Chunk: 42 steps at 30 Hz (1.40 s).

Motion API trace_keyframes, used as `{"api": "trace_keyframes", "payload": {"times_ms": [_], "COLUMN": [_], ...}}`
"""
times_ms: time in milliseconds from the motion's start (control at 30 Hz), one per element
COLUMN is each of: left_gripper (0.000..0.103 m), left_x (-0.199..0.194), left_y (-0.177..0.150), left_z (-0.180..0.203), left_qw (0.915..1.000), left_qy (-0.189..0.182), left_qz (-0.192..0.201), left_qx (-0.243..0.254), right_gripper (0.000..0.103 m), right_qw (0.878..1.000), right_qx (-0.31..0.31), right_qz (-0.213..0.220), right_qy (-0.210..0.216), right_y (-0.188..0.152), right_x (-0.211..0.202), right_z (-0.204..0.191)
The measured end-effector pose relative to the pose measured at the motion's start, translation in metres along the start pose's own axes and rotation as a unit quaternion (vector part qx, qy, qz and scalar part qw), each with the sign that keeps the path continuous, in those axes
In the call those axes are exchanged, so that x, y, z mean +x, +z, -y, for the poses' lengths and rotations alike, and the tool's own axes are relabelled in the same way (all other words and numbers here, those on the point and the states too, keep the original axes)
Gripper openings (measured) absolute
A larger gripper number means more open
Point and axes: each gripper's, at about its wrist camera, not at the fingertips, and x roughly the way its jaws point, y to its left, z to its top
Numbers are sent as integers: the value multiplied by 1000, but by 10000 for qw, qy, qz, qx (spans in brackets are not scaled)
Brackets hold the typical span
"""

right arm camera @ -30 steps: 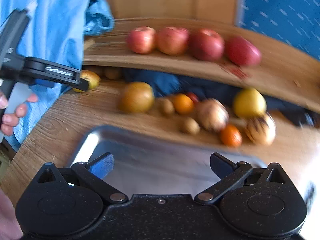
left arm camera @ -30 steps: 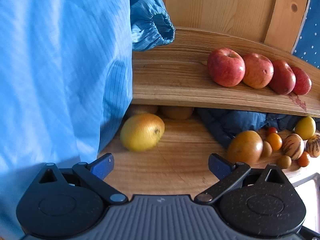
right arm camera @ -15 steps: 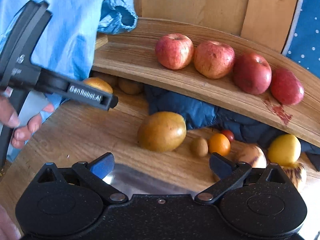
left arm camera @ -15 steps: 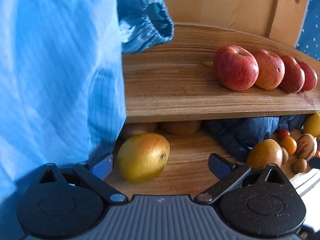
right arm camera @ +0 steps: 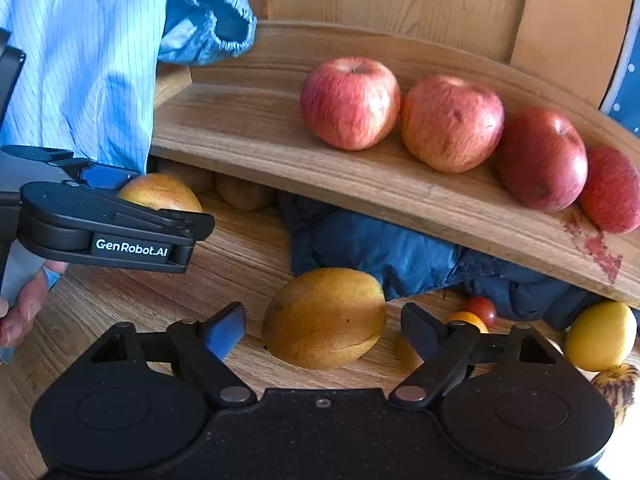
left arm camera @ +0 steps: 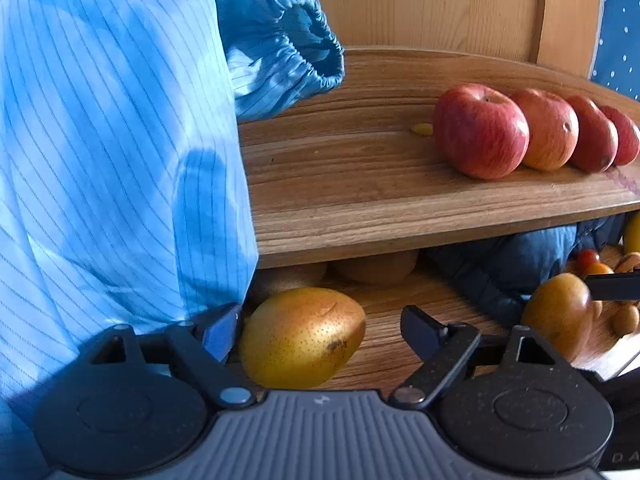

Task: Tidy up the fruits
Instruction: 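Close the left gripper on the yellow pear while the right gripper closes on the brown pear, then carry both pears over the steel tray and open the left gripper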

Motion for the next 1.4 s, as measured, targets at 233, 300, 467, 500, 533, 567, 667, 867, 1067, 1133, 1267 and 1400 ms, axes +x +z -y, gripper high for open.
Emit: {"api": "trace_keyframes", "payload": {"times_ms": [233, 300, 467, 500, 533, 567, 667, 867, 1067, 1133, 1267, 1400], "left_gripper": [80, 78, 74, 74, 74, 73, 73, 73, 73, 73, 73, 73], "left_x": [17, 21, 29, 31, 31, 31, 32, 13, -5, -11, -22, -31], "left_y": [-5, -5, -8, -8, -8, -9, -9, -18, -28, -29, -28, -26], "left_z": [-2, -1, -1, 0, 0, 1, 1, 7, 25, 33, 49, 65], "left_qw": [9992, 9987, 9984, 9984, 9984, 9985, 9987, 9991, 9990, 9990, 9986, 9978], "left_qy": [314, 394, 442, 444, 443, 430, 331, 22, -230, -279, -388, -510], "left_qz": [-251, -306, -342, -339, -338, -340, -377, -432, -358, -322, -218, -134], "left_qx": [45, 68, 26, 29, 32, 37, 33, 9, 107, 157, 274, 404], "right_gripper": [79, 78, 73, 73, 72, 71, 70, 69, 68, 68, 68, 68], "right_qw": [9999, 9999, 9998, 9998, 9998, 9998, 9998, 9997, 9988, 9984, 9976, 9957], "right_qx": [-41, -50, -30, -26, -17, 0, 110, 206, 323, 333, 400, 557], "right_qz": [-66, -102, -140, -139, -135, -128, -79, 29, 335, 415, 497, 630], "right_qy": [-67, -95, -126, -135, -145, -160, -149, -161, -180, -211, -284, -388], "right_y": [1, 0, 0, 0, 0, 1, -2, -10, -22, -26, -37, -53], "right_x": [8, 11, 15, 15, 15, 16, 15, 9, -13, -22, -39, -64], "right_z": [-5, -5, -7, -6, -6, -6, -4, -4, -1, 2, 6, 14]}}
